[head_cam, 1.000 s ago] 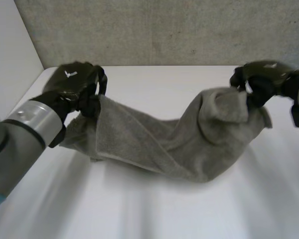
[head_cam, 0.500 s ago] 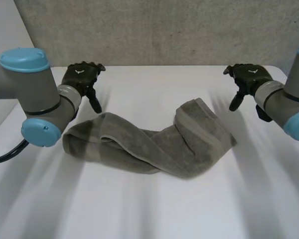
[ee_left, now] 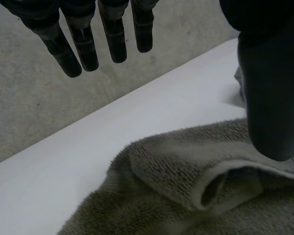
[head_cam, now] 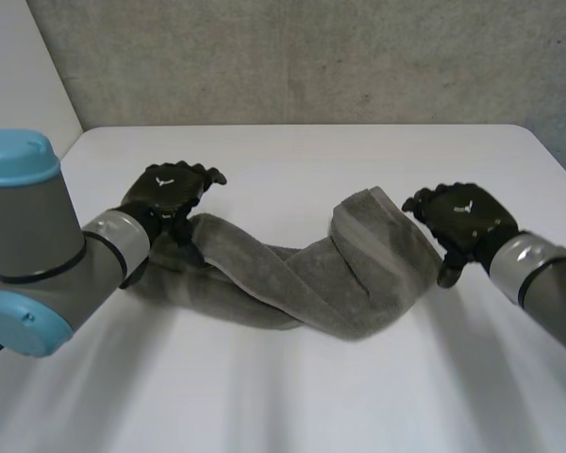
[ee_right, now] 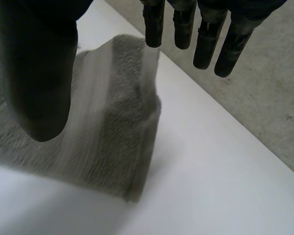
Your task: Fold the towel.
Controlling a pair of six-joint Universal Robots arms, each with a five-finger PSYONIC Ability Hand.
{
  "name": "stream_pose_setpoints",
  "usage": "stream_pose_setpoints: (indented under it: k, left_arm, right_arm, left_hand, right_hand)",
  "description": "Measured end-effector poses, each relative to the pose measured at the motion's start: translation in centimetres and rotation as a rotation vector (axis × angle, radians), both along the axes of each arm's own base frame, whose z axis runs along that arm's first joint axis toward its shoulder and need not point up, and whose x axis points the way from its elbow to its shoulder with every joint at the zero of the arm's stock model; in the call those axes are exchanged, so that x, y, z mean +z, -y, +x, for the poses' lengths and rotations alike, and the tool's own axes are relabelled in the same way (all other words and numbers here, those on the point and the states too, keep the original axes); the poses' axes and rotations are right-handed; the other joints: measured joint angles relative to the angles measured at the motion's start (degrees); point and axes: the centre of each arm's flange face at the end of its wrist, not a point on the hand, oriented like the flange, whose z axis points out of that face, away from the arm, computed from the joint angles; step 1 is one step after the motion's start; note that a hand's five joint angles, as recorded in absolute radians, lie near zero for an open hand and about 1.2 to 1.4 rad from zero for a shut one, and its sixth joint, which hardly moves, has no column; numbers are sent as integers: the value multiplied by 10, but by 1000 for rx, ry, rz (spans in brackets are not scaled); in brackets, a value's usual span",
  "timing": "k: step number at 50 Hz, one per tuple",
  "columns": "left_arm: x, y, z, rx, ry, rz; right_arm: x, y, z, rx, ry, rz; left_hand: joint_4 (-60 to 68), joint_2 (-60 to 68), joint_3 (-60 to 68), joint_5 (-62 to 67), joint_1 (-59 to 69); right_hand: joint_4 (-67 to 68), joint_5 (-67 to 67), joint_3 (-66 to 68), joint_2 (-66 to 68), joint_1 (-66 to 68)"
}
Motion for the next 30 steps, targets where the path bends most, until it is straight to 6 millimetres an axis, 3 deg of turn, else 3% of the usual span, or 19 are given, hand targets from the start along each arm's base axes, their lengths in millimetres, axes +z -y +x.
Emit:
stream_pose_setpoints:
  k: [6,14,23,30]
  left_arm:
    - [-22,5,-2,-6,26,-1]
    - [-45,15,-7,-25,110,-28]
    - [-59,28,-11,-5,154,-55]
    - [-65,37,-11,37,166,-56]
  right_arm:
    - [-23,-14,-1,24,-41,-10]
    - [-47,-19,5,68,-48,29]
    - [-62,-9,14,96,-45,33]
    - [-74,1,24,114,-57,38]
  left_hand:
    - [23,21,21,20,23]
    - [58,55,53,54,58]
    - [92,88,89,89,94]
    - [192,190,188,182,192]
  right_hand:
    - [10,31,19,5,29]
    - [84,100,87,69,92]
    - [114,127,119,105,117]
    - [231,240,234,227,248]
